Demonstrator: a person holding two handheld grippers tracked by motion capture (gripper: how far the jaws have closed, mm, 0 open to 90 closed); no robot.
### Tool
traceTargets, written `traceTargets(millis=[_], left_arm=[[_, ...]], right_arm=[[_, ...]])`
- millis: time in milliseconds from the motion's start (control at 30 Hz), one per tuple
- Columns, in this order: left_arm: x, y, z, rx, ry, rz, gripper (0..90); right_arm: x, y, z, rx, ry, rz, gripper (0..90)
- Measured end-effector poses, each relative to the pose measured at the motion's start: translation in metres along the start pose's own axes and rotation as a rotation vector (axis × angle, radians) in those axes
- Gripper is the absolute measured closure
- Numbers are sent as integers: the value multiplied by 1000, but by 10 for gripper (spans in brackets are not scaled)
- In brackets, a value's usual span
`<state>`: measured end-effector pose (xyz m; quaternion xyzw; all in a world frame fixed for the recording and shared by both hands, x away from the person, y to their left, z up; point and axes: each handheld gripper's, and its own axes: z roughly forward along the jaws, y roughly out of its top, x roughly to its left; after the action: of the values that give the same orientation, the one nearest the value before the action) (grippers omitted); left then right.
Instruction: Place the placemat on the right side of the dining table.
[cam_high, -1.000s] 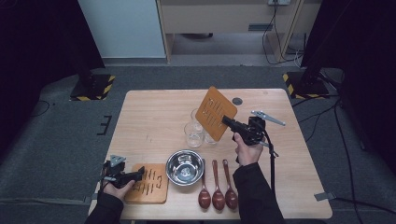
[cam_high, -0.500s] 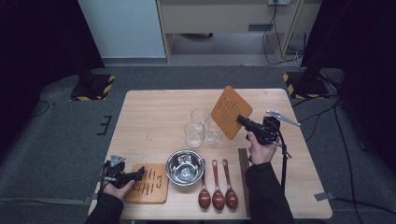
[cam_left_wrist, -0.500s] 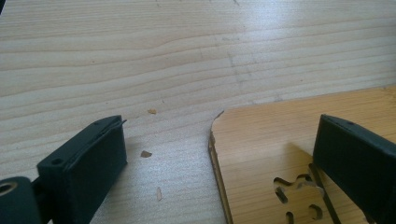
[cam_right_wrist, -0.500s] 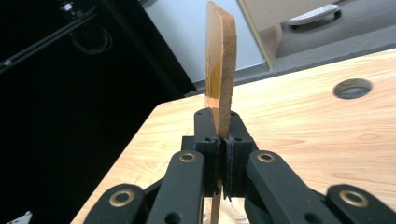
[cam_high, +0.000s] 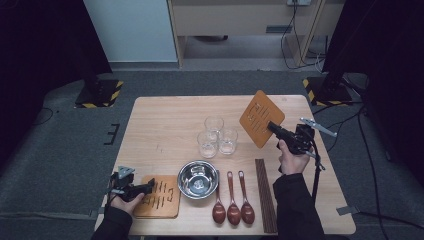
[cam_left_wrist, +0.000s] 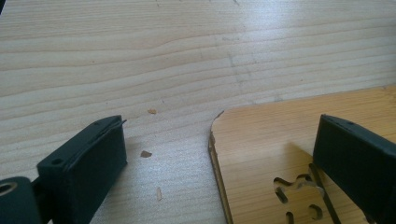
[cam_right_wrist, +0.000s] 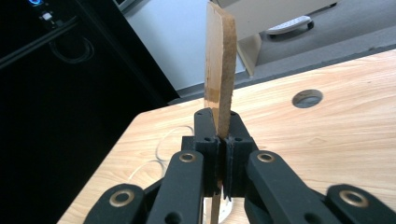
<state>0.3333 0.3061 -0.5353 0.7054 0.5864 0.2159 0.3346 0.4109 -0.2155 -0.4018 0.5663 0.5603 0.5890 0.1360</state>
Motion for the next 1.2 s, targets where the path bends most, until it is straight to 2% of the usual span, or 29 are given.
traceTargets(millis=[533,933,1200], left_arm=[[0,0,0,0,-1,0,15],[1,1,1,6,-7,9,2],[1,1,1,7,-3,7,1]], right_arm=[[-36,0,-15,-3,-98,-2,871],[-56,-8,-20,6,-156,4,871],[-67,-10,-25,8,-184,-10,871]])
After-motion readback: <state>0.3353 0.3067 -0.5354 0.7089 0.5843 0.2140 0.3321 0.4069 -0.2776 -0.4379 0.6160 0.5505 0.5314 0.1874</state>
